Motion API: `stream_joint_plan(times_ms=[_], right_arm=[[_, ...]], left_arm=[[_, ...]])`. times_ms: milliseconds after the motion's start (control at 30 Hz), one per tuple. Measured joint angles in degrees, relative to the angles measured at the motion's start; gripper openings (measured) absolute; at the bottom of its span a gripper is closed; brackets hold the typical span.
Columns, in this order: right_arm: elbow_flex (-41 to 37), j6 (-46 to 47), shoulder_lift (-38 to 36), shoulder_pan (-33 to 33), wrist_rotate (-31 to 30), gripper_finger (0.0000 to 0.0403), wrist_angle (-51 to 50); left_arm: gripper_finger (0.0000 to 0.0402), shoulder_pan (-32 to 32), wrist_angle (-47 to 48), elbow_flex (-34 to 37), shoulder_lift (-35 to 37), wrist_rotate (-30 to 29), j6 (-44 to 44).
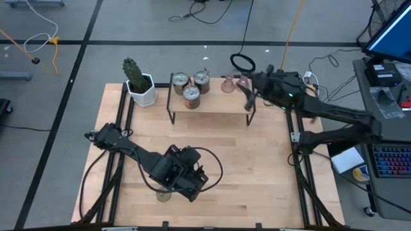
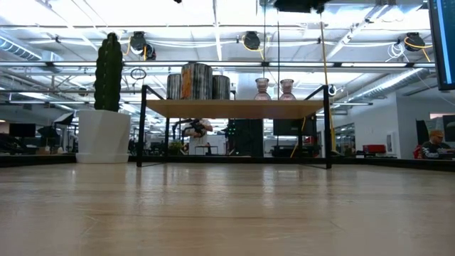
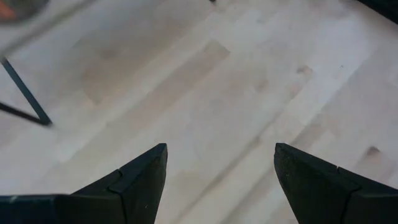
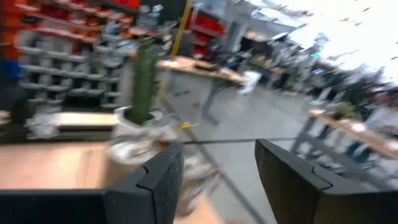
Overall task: Pick & Place candle stick holders
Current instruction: Put the green glass candle holder on the shelf
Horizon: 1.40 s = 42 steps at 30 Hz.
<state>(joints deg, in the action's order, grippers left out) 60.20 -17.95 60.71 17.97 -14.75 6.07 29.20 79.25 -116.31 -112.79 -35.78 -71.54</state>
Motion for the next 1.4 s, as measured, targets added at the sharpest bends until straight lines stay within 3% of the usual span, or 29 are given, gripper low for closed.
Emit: stream_joint_plan(times_ms=[200,500,667,767,900,1200,1400], right_arm=[[0.0,7.8,-10.1,-6.4,0.7,0.0166,-17.6],[-1.2,20.9,-18.8,-10.9,15.2,0.0059,-33.5],[-7.9,24.9,-22.7,-13.3,18.4,0.0005,-32.3],[-12.8,28.1,-25.3,-14.3,19.5,0.0011,-28.5],[-18.0,30.2,-28.0,-15.4,19.5,0.0026,-22.1],[-20.3,30.2,-29.8,-15.9,19.5,0.0032,-17.6],[-20.3,30.2,-29.9,-15.8,19.5,0.0027,-17.4]], left_arm=[[0.0292,1.9,0.0,0.0,0.0,5.8,-5.7],[0.0292,4.5,-0.9,0.0,0.0,17.4,-8.1],[0.0292,5.8,-3.8,0.0,0.0,23.0,-8.3],[0.0292,6.4,-3.6,0.0,0.0,28.7,-11.9],[0.0292,7.4,-0.6,0.0,0.0,36.2,-23.3],[0.0292,11.1,3.3,1.9,-0.6,37.3,-40.8],[0.0292,10.2,2.1,6.8,-0.6,37.3,-38.2]])
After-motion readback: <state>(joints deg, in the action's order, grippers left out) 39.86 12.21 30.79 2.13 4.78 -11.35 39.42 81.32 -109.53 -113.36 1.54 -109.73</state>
